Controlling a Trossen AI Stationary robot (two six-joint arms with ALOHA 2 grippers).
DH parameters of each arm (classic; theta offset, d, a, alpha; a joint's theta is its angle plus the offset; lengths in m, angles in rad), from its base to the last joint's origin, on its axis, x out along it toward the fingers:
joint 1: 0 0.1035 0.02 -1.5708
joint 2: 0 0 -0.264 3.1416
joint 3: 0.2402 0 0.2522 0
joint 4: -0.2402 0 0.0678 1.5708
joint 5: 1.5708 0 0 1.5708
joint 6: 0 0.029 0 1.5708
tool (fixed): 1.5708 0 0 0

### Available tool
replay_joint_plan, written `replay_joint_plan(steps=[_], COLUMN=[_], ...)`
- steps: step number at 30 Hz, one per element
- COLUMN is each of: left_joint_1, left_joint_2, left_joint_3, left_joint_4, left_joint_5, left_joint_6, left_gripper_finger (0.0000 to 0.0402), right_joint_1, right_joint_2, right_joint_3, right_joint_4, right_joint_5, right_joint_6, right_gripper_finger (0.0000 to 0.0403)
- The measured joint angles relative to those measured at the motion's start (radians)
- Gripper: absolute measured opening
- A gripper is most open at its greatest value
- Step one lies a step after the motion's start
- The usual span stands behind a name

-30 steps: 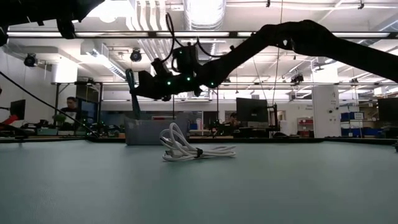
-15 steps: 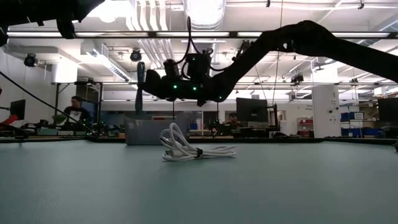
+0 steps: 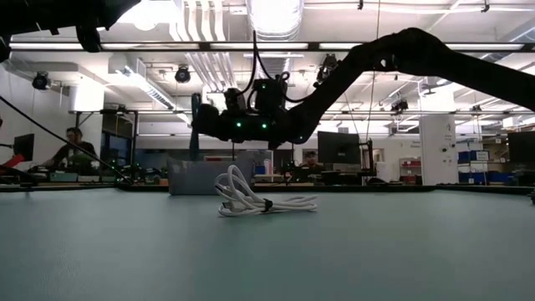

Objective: Pick and place USB-C Cables
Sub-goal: Put the blue charger cable into the bin

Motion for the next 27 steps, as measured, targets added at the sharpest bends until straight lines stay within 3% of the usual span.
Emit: replay_joint_plan(steps=[9,27], left_joint_1=[0.0,0.0], left_joint_2=[0.0,0.0], left_joint_3=[-0.001,-0.003], left_joint_4=[-0.001,0.001], left_joint_5=[0.0,0.0], left_joint_6=[0.0,0.001], left_gripper_finger=[0.0,0.0], right_joint_1=[-0.003,-0.002], right_joint_2=[0.0,-0.066], right_joint_3=[-0.012,-0.008], right_joint_4=[-0.074,-0.293], right_joint_5=[0.005,0.133], right_joint_6=[-0.012,0.022], right_gripper_finger=[0.0014,0.0025])
